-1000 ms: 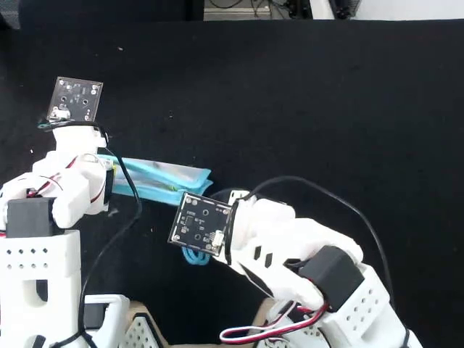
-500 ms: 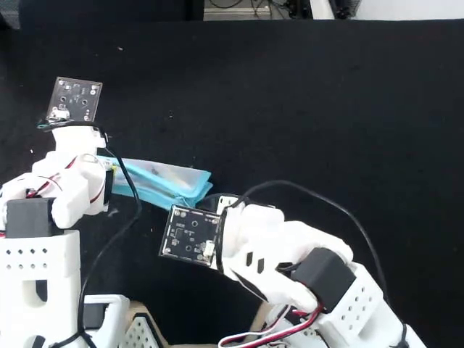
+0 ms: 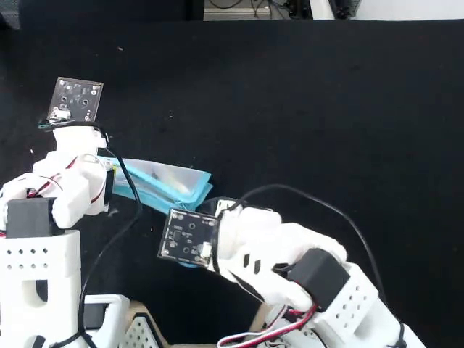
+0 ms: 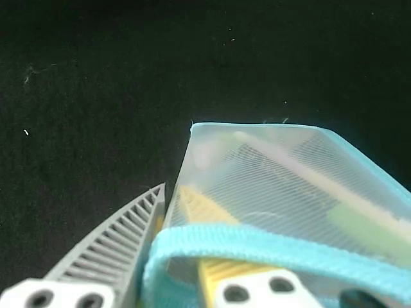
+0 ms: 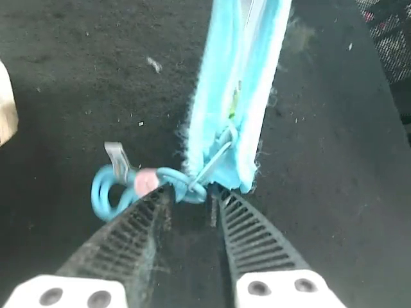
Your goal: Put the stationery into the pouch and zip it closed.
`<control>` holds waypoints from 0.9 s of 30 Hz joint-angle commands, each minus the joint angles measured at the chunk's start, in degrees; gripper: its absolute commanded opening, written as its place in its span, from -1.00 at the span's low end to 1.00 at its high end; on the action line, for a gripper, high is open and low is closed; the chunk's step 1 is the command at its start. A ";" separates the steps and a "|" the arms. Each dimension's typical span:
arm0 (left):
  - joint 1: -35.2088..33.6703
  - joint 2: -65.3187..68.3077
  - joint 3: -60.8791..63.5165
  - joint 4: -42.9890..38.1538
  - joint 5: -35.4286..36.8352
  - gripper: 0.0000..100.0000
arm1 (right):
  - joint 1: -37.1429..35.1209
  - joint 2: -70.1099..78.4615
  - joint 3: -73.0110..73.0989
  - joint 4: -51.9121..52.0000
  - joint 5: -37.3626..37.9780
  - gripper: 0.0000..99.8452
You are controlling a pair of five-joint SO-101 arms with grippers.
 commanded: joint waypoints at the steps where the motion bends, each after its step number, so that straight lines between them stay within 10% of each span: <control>1: -1.36 0.70 2.77 -0.53 -0.26 -0.94 | -0.88 0.31 0.04 -1.85 -0.53 -0.73; 27: -1.54 0.70 2.77 -0.53 -0.35 -0.94 | 4.48 -0.48 -11.65 -0.09 -7.30 -0.98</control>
